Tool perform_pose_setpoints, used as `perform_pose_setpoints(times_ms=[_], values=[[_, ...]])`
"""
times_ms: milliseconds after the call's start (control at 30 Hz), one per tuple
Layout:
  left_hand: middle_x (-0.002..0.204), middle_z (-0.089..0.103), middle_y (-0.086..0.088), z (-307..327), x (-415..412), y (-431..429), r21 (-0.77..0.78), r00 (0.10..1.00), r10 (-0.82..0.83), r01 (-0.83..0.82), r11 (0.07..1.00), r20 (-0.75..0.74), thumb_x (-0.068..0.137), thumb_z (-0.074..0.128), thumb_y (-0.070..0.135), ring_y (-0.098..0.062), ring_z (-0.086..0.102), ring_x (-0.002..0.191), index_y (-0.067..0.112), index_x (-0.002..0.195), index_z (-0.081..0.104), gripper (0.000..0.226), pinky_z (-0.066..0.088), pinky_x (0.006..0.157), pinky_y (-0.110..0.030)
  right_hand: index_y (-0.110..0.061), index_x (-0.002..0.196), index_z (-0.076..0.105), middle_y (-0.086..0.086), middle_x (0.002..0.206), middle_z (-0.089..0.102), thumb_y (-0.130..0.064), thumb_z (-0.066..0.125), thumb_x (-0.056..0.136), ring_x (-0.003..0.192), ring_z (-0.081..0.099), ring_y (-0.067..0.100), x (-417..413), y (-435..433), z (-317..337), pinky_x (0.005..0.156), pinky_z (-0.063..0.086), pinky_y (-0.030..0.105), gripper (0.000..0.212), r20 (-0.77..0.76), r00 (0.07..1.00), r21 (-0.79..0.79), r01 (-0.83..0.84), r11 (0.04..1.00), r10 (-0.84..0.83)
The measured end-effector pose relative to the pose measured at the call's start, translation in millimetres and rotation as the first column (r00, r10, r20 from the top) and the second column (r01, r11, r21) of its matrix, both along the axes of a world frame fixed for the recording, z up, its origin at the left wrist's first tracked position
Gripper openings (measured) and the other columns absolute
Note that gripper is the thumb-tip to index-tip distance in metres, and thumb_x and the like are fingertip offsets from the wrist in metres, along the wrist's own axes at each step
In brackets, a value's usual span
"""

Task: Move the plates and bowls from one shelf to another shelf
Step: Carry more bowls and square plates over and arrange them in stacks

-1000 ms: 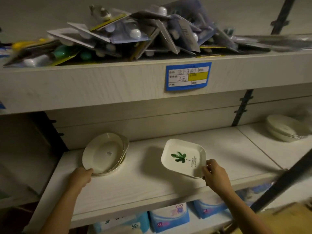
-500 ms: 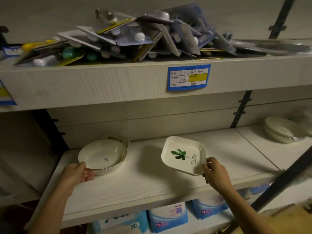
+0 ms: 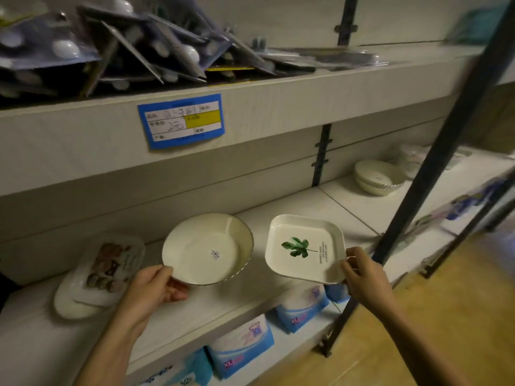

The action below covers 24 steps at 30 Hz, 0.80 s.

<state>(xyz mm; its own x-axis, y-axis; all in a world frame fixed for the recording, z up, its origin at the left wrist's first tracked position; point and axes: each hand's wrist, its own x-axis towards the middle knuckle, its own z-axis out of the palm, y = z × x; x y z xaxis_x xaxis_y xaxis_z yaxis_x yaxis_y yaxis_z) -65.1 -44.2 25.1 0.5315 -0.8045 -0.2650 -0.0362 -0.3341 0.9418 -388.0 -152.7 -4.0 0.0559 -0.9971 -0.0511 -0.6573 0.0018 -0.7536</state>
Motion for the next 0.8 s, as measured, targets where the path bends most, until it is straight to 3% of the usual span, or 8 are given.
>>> perform_pose_setpoints(times_ms=[167,267,367,467,533,633,700,800], values=[[0.046,0.065,-0.005,6,-65,-24,-0.01,0.994,-0.113,0.113,0.994,-0.009,0.094,0.04,0.006,-0.01,0.06,0.038,0.005,0.072,0.061,0.03,0.053,0.048,-0.024,-0.015,0.1,0.052,0.0,0.085,0.062,-0.022,0.047,0.094,0.062,0.057,0.01,-62,2,8,0.051,0.042,0.019,0.01,-0.002,0.999,-0.065,0.042,0.997,-0.042],[0.058,0.065,-0.012,10,-108,-36,0.008,0.986,-0.164,0.164,0.986,0.007,0.094,0.04,0.007,-0.02,0.06,0.048,0.006,0.074,0.061,0.029,0.05,0.061,-0.033,-0.011,0.106,0.052,0.004,0.091,0.064,-0.02,0.046,0.095,0.056,0.053,0.007,-110,5,11,0.04,0.039,0.016,0.016,0.013,0.997,-0.082,0.078,0.994,-0.077],[0.06,0.066,-0.013,13,-156,-48,0.013,0.977,-0.209,0.209,0.978,0.027,0.094,0.041,0.009,-0.027,0.059,0.058,0.004,0.078,0.062,0.027,0.05,0.063,-0.035,-0.009,0.109,0.053,0.006,0.091,0.064,-0.019,0.047,0.095,0.055,0.053,0.01,-163,5,16,0.038,0.041,0.018,0.019,0.037,0.992,-0.084,0.123,0.989,-0.12],[0.069,0.065,-0.018,14,-211,-63,0.019,0.962,-0.271,0.271,0.963,0.041,0.094,0.04,0.009,-0.024,0.061,0.058,-0.003,0.085,0.062,0.027,0.052,0.059,-0.03,-0.008,0.102,0.055,0.003,0.081,0.064,-0.018,0.047,0.094,0.054,0.057,0.019,-220,5,20,0.045,0.048,0.031,0.015,0.031,0.986,-0.087,0.169,0.982,-0.166],[0.059,0.066,-0.012,11,-249,-73,0.009,0.954,-0.301,0.301,0.954,0.007,0.094,0.039,0.008,-0.016,0.062,0.048,-0.002,0.081,0.061,0.027,0.051,0.05,-0.025,-0.009,0.101,0.054,0.003,0.08,0.064,-0.019,0.048,0.094,0.057,0.059,0.025,-258,4,20,0.05,0.051,0.04,0.014,0.029,0.977,-0.085,0.212,0.973,-0.211],[0.044,0.065,-0.003,5,-308,-89,-0.008,0.941,-0.335,0.335,0.942,-0.044,0.094,0.04,0.008,-0.018,0.06,0.05,0.003,0.075,0.061,0.028,0.051,0.044,-0.016,-0.013,0.106,0.053,-0.002,0.082,0.062,-0.02,0.047,0.094,0.057,0.059,0.022,-313,-2,17,0.047,0.049,0.032,0.014,0.02,0.968,-0.085,0.25,0.965,-0.249],[0.05,0.067,-0.007,1,-342,-101,-0.016,0.931,-0.361,0.36,0.933,-0.054,0.094,0.041,0.008,-0.02,0.061,0.053,0.001,0.078,0.061,0.027,0.053,0.046,-0.017,-0.014,0.108,0.052,-0.006,0.081,0.06,-0.021,0.047,0.095,0.057,0.058,0.018,-345,-7,15,0.044,0.044,0.023,0.016,0.018,0.959,-0.083,0.282,0.956,-0.281],[0.065,0.066,-0.017,-1,-384,-119,-0.005,0.92,-0.387,0.387,0.922,-0.058,0.094,0.04,0.008,-0.022,0.062,0.058,0.001,0.08,0.062,0.026,0.055,0.053,-0.025,-0.015,0.107,0.051,-0.007,0.079,0.059,-0.021,0.047,0.095,0.055,0.057,0.017,-388,-15,13,0.043,0.043,0.022,0.014,0.016,0.945,-0.087,0.326,0.941,-0.326]])
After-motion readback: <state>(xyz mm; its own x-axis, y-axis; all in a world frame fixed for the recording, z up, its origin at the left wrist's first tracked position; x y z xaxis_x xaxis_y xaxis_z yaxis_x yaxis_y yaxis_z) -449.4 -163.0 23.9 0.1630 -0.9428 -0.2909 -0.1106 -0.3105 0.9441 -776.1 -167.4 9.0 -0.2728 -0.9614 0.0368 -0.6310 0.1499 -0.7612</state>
